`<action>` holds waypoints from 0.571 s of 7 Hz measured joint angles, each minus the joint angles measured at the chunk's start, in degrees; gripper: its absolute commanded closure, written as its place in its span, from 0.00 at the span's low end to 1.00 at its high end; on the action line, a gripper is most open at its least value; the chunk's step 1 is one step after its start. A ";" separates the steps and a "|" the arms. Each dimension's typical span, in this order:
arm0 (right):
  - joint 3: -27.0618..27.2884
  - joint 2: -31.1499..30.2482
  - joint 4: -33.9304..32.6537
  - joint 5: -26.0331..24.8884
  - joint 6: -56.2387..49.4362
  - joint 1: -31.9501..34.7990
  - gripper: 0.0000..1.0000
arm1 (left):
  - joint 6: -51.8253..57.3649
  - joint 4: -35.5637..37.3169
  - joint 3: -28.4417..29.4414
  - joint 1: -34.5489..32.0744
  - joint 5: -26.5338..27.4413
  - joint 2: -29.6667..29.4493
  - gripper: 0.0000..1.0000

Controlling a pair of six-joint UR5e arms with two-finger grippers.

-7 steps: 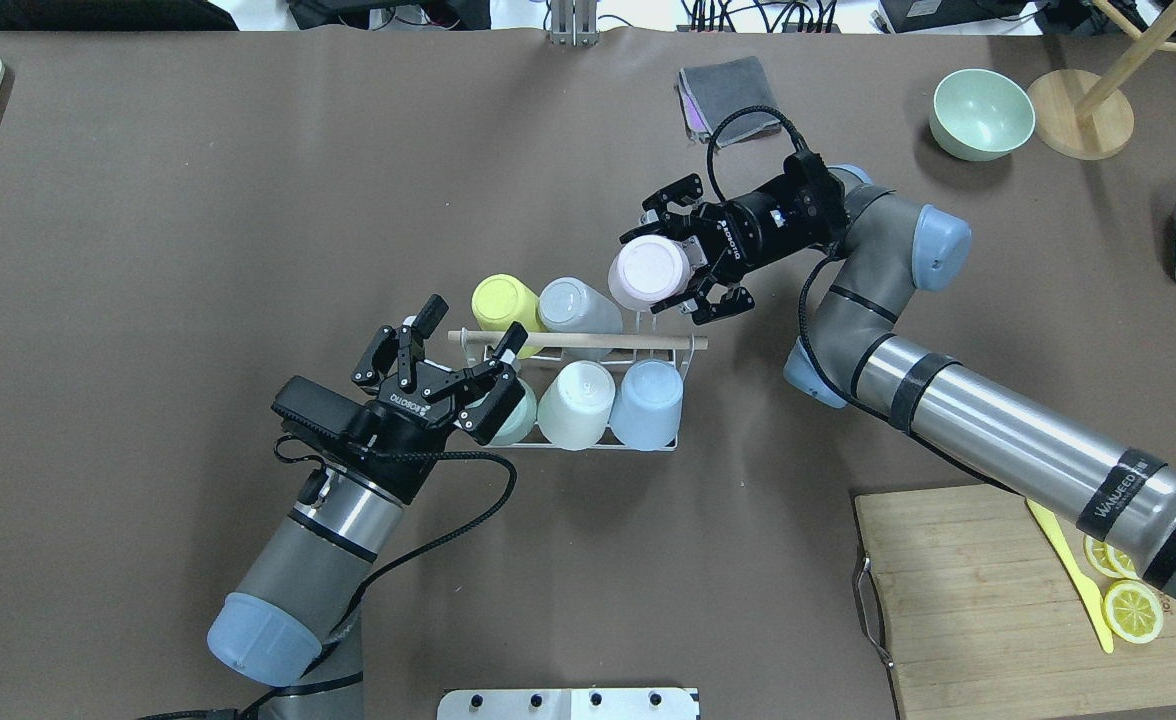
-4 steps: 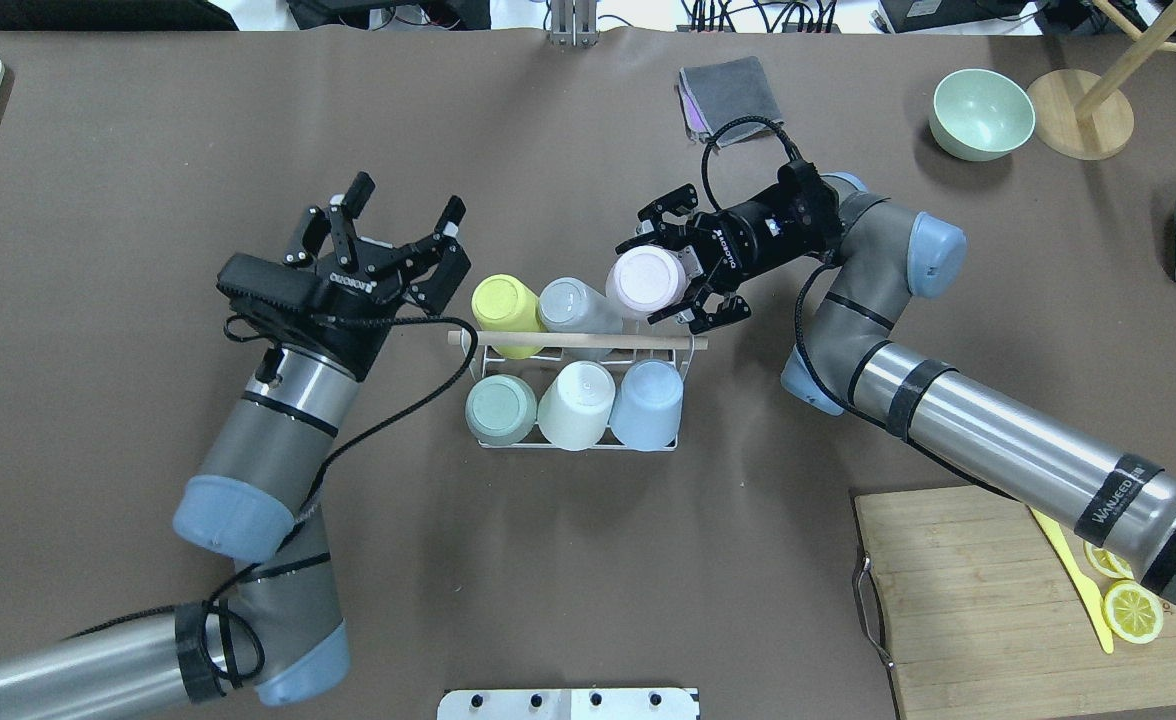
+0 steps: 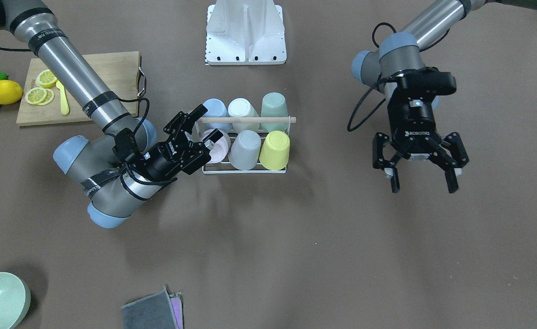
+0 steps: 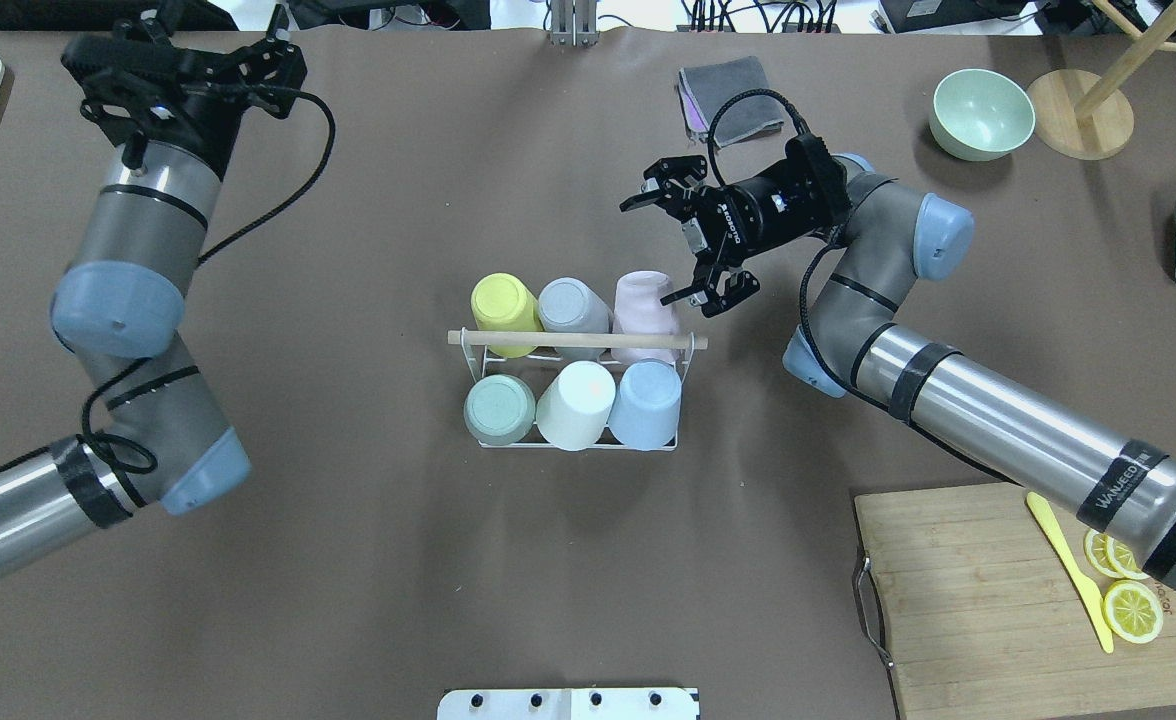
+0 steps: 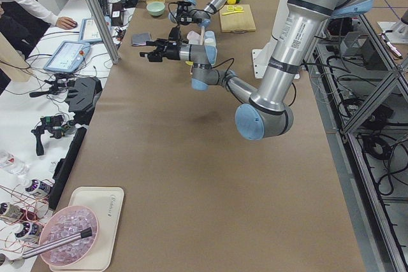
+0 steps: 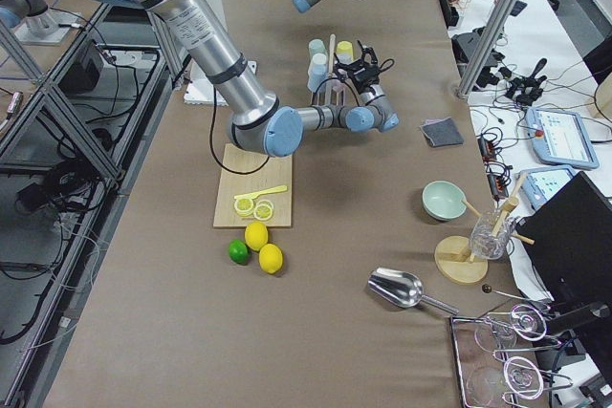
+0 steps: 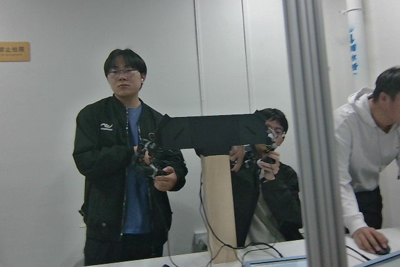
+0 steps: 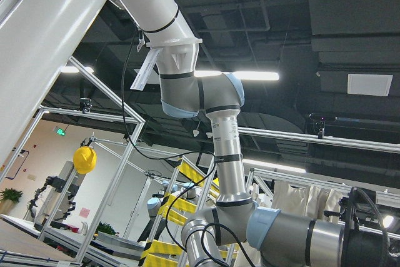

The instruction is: Place cup on cup holder

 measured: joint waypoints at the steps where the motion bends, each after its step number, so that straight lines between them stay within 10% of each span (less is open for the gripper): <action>1: 0.33 0.25 -0.16 1.93 2.21 0.67 0.01 | -2.52 4.56 0.05 -4.59 -7.80 1.83 0.02; 4: 0.85 -1.24 -0.72 6.33 27.06 4.72 0.01 | -8.61 21.74 -0.04 -15.23 -32.88 5.25 0.02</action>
